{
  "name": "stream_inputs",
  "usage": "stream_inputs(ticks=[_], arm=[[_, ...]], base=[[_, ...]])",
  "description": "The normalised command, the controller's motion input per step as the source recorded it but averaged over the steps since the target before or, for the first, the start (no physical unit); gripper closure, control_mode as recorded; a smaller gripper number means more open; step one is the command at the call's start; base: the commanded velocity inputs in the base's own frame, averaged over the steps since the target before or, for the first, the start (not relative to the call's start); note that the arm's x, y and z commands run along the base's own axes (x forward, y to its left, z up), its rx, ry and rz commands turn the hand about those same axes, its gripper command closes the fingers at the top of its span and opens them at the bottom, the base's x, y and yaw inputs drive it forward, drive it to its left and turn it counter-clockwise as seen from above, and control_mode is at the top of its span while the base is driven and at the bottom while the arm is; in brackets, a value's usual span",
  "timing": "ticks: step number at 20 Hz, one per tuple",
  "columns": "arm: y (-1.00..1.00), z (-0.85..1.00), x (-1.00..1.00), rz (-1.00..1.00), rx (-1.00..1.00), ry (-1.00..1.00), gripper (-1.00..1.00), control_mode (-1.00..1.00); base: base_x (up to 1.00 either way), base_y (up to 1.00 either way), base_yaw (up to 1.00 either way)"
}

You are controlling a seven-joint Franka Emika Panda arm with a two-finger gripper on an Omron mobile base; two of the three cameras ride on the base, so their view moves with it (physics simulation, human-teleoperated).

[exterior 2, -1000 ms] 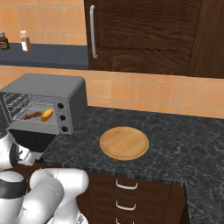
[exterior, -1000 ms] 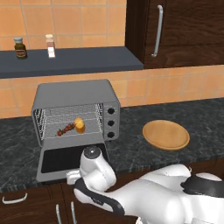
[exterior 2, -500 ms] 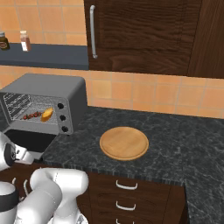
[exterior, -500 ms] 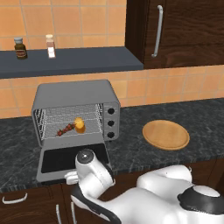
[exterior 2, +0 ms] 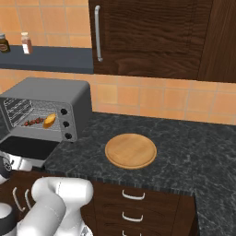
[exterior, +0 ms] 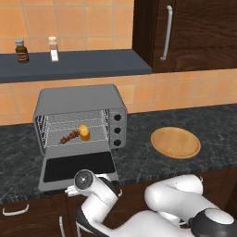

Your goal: Pick up the kebab skewer and baguette bread, and place them inside the toaster oven. Close the toaster oven door and start by setting the timer.

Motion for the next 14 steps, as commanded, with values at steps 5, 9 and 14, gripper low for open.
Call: stream_inputs(ticks=[5,9,14], arm=[[0.0,0.65,0.75,0.0,0.0,-0.09,-1.0,-1.0],[-0.03,0.52,0.87,0.0,0.0,-0.1,-1.0,-1.0],[-0.09,0.26,0.99,0.0,0.0,-0.15,-1.0,-1.0]], base=[[0.0,0.0,0.0],[0.0,0.0,0.0],[0.0,0.0,0.0]])
